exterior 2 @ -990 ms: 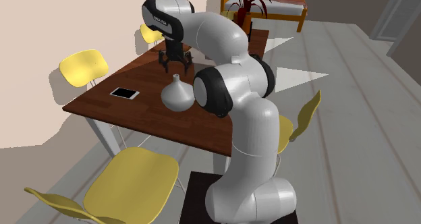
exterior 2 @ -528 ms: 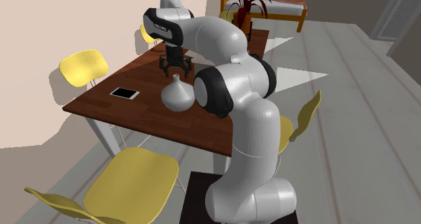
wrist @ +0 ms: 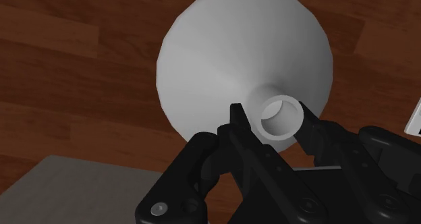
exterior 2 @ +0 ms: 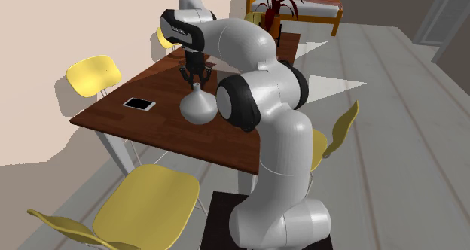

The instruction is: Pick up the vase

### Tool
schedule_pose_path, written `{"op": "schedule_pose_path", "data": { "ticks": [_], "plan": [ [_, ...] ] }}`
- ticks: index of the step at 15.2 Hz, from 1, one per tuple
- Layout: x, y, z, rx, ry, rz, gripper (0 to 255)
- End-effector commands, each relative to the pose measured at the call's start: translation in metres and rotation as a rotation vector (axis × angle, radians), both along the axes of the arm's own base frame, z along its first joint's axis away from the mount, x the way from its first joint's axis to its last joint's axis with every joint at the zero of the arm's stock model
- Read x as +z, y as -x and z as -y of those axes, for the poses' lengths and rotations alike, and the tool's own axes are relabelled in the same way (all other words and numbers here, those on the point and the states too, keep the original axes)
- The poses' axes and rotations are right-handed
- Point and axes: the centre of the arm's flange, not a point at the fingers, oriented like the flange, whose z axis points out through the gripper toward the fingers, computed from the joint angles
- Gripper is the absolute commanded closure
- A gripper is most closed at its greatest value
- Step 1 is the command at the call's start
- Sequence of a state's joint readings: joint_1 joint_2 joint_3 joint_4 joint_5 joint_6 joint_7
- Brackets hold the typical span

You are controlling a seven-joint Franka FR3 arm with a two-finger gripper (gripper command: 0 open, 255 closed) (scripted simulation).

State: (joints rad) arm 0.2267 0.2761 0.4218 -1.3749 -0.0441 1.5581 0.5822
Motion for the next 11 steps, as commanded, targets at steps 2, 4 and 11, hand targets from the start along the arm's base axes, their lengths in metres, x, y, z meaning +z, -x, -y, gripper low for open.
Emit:
{"op": "schedule_pose_path", "data": {
  "ticks": [2,4,11],
  "plan": [
    [0.000,0.000,0.000,0.000,0.000,0.000,255],
    [0.010,0.000,0.000,0.000,0.000,0.000,255],
    [0.047,0.000,0.000,0.000,0.000,0.000,255]
  ]
}}
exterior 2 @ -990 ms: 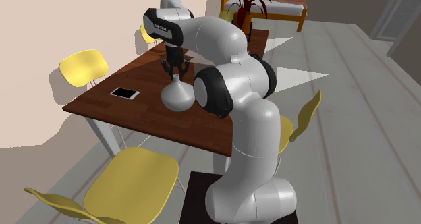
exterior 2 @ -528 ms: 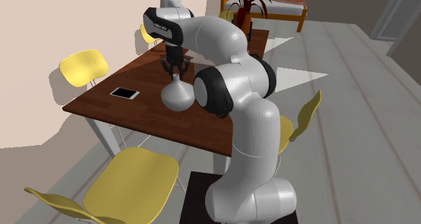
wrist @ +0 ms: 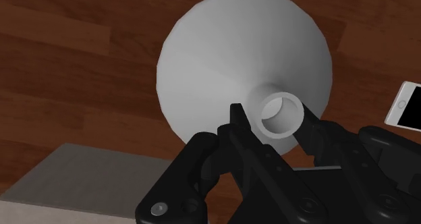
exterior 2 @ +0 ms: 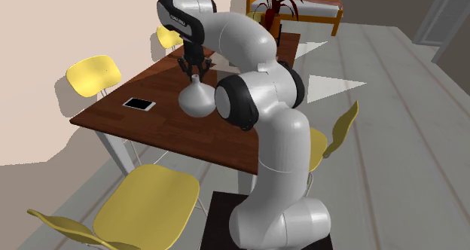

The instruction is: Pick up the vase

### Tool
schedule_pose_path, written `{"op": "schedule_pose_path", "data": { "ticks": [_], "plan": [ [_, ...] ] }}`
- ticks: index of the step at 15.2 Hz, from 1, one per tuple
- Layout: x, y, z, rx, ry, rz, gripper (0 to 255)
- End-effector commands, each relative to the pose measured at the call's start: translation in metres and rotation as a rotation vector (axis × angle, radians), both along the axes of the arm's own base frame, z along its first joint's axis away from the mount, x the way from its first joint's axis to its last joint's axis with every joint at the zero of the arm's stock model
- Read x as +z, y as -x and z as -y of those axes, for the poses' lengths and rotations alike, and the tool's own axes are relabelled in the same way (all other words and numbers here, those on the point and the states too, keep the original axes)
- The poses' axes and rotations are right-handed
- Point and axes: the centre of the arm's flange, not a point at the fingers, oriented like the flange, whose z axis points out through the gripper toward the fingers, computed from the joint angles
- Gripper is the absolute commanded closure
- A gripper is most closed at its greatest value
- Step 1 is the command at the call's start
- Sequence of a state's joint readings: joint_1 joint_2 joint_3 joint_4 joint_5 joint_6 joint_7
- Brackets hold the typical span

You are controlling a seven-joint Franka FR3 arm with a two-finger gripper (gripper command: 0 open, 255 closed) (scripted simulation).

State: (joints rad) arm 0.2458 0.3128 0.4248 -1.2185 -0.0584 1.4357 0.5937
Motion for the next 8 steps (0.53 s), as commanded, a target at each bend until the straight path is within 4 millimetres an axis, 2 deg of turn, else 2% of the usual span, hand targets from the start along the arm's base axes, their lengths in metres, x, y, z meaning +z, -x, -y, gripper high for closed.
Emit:
{"op": "schedule_pose_path", "data": {
  "ticks": [1,6,8],
  "plan": [
    [0.012,0.000,0.000,0.000,0.000,0.001,255],
    [0.038,0.000,0.000,0.000,0.000,0.001,255],
    [0.039,0.000,0.000,0.000,0.000,0.001,255]
  ]
}}
